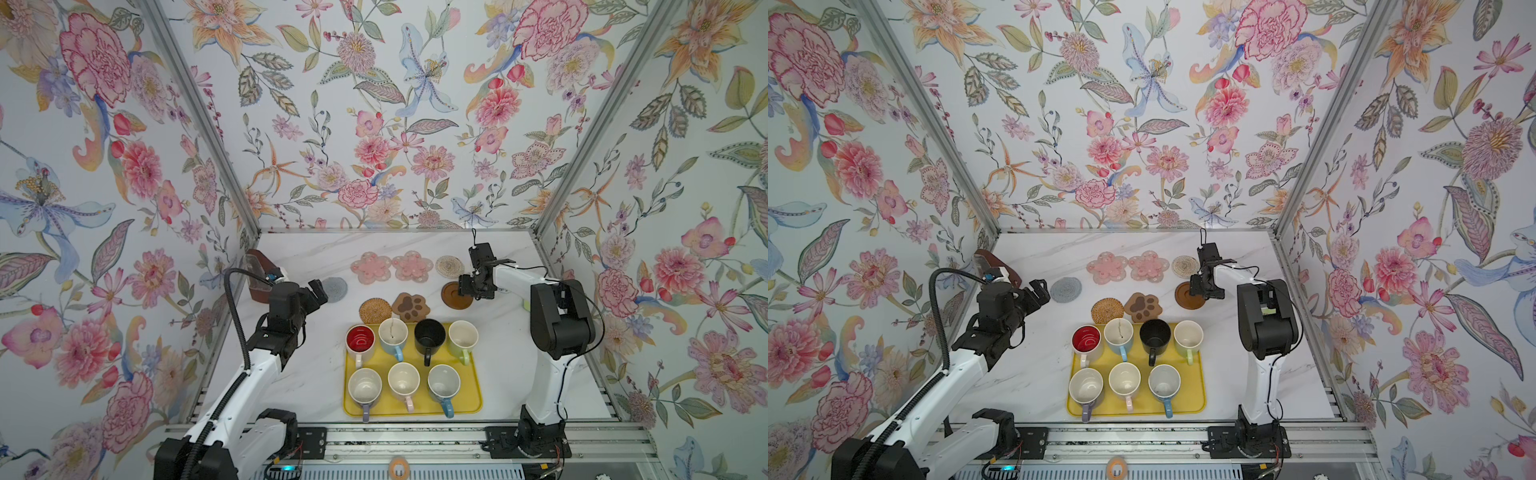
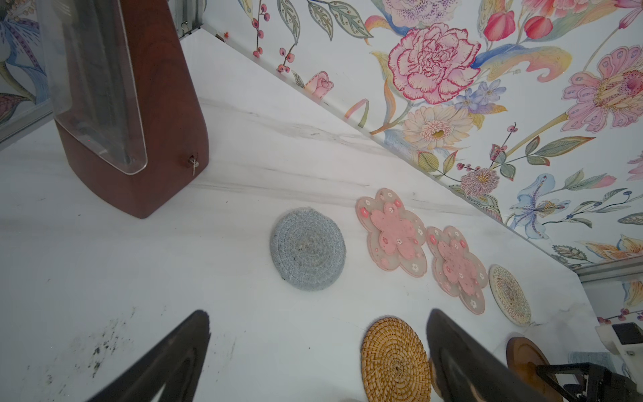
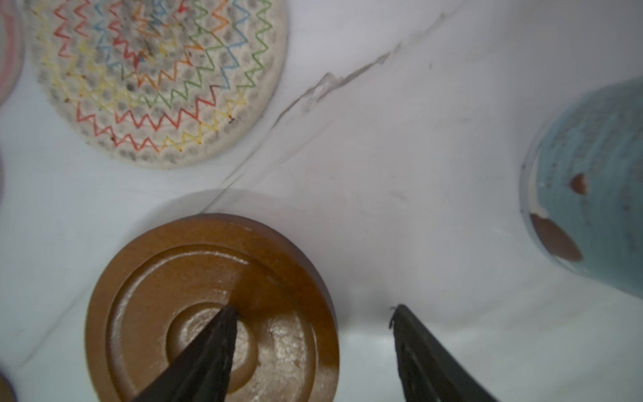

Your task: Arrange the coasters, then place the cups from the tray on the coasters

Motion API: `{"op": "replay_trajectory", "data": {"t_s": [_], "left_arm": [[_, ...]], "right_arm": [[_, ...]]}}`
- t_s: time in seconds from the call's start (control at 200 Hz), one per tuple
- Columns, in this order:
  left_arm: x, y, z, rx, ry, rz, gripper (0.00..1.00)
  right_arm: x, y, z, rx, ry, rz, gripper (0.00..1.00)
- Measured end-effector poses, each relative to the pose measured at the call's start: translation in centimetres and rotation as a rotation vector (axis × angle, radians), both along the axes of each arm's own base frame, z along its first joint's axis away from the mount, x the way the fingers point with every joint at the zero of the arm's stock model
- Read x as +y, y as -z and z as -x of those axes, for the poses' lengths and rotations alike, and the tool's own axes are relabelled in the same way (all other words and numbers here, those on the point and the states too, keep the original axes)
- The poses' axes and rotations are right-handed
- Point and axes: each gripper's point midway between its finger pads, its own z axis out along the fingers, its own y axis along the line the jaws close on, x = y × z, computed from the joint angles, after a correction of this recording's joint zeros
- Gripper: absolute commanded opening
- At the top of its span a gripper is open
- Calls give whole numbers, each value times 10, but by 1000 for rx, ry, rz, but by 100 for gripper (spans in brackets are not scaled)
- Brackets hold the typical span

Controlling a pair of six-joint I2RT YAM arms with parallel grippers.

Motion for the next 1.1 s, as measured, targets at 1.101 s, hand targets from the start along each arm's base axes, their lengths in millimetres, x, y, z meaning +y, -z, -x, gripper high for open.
{"op": "replay_trajectory", "data": {"t_s": [1.101], "left_arm": [[-7,20,-30,115,-2,23,99]], "right_arm": [[31,-159,50,-390,-111,-147,99]]}}
